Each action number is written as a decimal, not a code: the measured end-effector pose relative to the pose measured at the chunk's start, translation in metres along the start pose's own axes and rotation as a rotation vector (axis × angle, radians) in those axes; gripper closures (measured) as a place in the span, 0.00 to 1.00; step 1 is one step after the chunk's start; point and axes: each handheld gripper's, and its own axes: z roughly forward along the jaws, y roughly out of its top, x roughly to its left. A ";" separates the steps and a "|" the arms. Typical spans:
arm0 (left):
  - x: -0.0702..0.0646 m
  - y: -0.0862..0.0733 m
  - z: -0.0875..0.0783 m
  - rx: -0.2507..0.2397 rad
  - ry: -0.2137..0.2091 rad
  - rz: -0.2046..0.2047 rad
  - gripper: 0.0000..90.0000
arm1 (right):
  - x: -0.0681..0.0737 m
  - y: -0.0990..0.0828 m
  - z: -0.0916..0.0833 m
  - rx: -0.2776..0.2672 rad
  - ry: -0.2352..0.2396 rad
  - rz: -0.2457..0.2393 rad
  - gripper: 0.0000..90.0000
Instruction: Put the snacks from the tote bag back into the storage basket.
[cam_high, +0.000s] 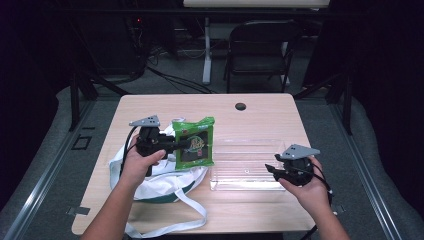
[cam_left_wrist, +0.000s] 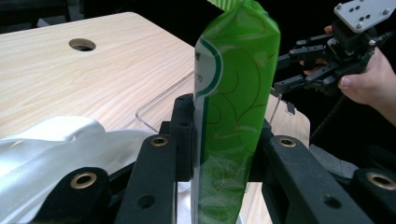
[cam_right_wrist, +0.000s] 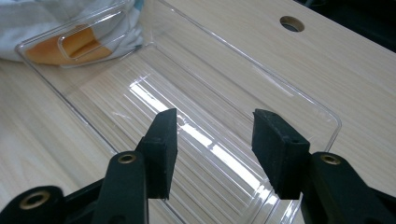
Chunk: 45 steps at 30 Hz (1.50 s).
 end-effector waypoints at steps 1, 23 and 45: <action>-0.001 0.000 0.001 0.000 -0.001 0.003 0.80 | 0.000 0.003 -0.001 0.012 0.002 -0.012 0.58; -0.009 0.000 0.011 0.026 -0.019 0.028 0.80 | -0.004 0.079 -0.007 0.195 0.193 -0.250 0.58; -0.015 0.000 0.016 0.037 -0.041 0.052 0.80 | 0.014 0.141 -0.006 0.303 0.309 -0.407 0.56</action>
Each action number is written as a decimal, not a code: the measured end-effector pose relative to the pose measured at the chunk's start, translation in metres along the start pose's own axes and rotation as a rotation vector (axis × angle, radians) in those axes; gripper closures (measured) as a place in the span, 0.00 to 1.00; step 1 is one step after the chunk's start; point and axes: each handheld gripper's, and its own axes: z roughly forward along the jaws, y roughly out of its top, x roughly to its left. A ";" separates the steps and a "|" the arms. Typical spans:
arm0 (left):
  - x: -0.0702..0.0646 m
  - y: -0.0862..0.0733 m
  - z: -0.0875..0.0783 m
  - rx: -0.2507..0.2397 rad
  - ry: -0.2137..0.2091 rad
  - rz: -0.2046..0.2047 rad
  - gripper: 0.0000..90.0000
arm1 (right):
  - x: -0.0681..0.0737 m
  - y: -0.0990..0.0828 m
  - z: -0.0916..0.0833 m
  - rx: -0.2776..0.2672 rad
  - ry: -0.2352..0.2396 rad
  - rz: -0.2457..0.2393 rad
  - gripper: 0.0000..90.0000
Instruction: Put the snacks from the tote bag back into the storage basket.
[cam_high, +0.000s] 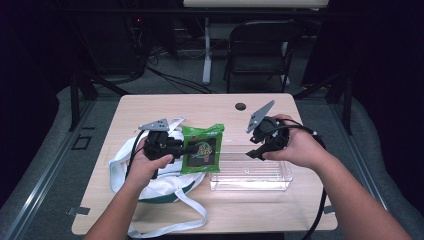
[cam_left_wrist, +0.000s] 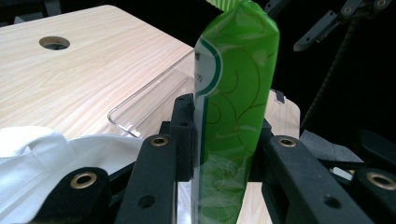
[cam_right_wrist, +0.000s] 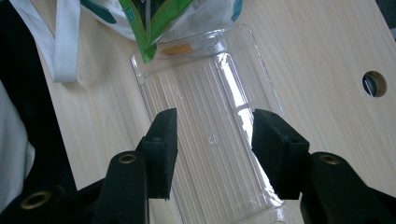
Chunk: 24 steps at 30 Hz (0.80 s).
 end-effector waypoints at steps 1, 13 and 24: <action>0.000 0.000 0.000 0.003 -0.001 0.002 0.80 | 0.000 0.002 0.000 0.003 0.005 -0.002 0.56; -0.005 0.000 0.005 0.010 -0.018 0.015 0.80 | -0.005 0.025 0.000 0.090 0.022 -0.074 0.52; -0.009 0.000 0.011 0.023 -0.029 0.026 0.80 | -0.007 0.047 -0.007 0.124 0.015 -0.125 0.50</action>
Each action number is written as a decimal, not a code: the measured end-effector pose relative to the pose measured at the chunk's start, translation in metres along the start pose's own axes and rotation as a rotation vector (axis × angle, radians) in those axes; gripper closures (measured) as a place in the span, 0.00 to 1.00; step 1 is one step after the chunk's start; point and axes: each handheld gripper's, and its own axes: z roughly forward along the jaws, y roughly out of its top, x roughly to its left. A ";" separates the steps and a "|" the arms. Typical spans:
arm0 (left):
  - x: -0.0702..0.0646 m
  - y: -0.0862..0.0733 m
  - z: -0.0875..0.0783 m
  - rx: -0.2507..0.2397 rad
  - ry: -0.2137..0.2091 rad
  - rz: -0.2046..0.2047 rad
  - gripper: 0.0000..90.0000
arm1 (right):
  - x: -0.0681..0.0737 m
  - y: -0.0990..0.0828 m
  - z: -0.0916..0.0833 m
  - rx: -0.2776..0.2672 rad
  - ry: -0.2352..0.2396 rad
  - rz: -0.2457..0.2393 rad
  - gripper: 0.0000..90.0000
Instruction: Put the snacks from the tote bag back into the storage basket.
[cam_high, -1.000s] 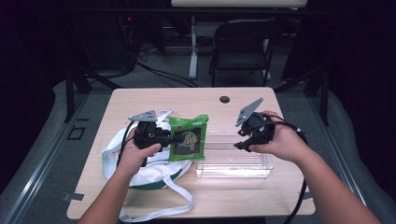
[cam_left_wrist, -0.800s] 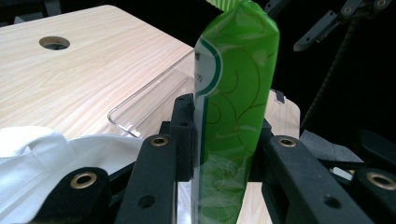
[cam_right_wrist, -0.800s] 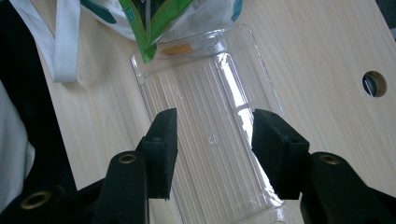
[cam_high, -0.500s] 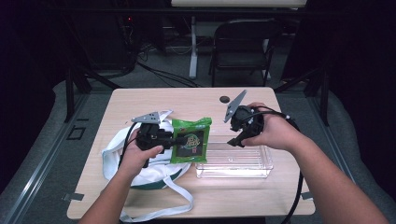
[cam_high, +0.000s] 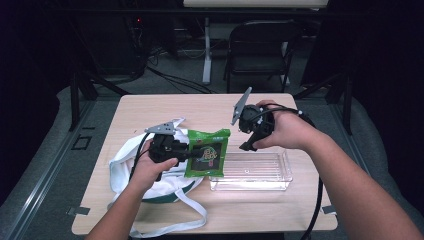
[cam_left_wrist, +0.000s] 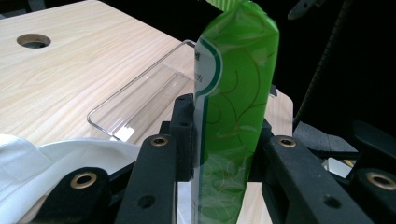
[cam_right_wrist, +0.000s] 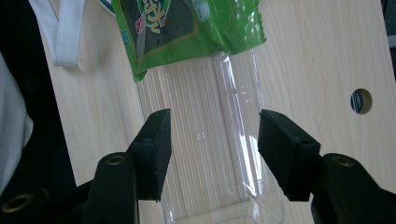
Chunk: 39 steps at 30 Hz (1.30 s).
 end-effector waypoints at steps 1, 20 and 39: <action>0.000 0.000 0.000 0.000 -0.002 -0.001 0.80 | -0.001 0.002 -0.001 0.008 -0.002 -0.008 0.49; -0.006 0.000 0.007 0.013 -0.021 0.017 0.80 | -0.001 0.043 -0.003 0.047 0.001 -0.104 0.46; -0.012 0.001 0.013 0.011 -0.034 0.038 0.80 | 0.010 0.066 0.022 0.104 0.085 -0.167 0.47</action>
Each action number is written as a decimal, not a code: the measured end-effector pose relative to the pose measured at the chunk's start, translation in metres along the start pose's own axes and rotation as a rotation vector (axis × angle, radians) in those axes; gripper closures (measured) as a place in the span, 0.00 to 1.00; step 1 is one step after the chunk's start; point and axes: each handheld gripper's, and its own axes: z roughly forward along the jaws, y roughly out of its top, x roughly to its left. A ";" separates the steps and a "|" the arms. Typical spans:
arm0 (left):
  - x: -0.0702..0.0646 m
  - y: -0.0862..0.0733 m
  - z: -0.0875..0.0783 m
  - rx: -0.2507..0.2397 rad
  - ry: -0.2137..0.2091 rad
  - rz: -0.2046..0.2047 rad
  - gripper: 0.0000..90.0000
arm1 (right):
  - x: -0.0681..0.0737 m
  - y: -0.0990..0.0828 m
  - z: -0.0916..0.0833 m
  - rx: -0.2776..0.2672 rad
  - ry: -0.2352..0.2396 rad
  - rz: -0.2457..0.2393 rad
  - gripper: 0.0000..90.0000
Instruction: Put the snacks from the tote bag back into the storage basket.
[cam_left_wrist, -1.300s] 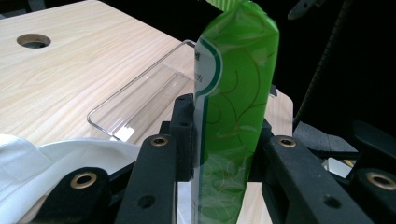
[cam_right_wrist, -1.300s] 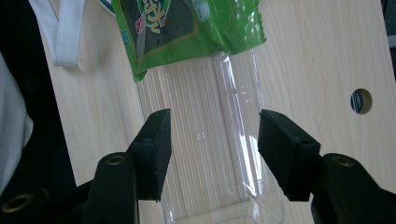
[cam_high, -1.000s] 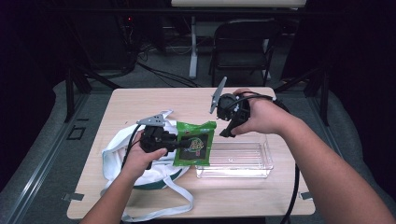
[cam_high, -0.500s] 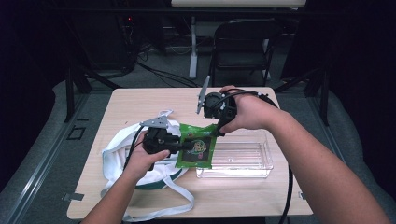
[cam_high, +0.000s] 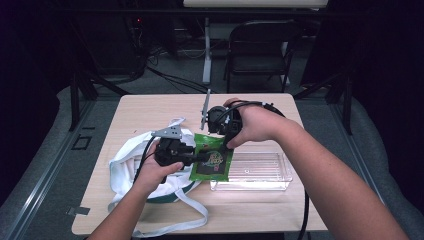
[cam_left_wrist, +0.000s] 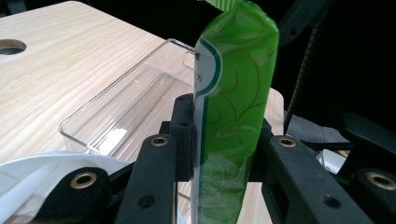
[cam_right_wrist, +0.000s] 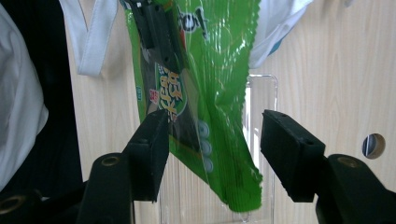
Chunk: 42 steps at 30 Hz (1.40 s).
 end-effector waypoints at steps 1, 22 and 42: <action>0.000 0.000 0.000 0.000 0.000 0.000 0.80 | 0.000 0.001 0.001 0.003 0.002 -0.008 0.47; -0.003 0.001 -0.001 -0.010 -0.016 0.001 0.80 | 0.001 0.011 0.019 0.027 0.077 -0.008 0.58; -0.007 0.001 0.003 -0.011 -0.030 0.032 0.81 | 0.002 0.009 0.024 0.054 0.123 -0.003 0.76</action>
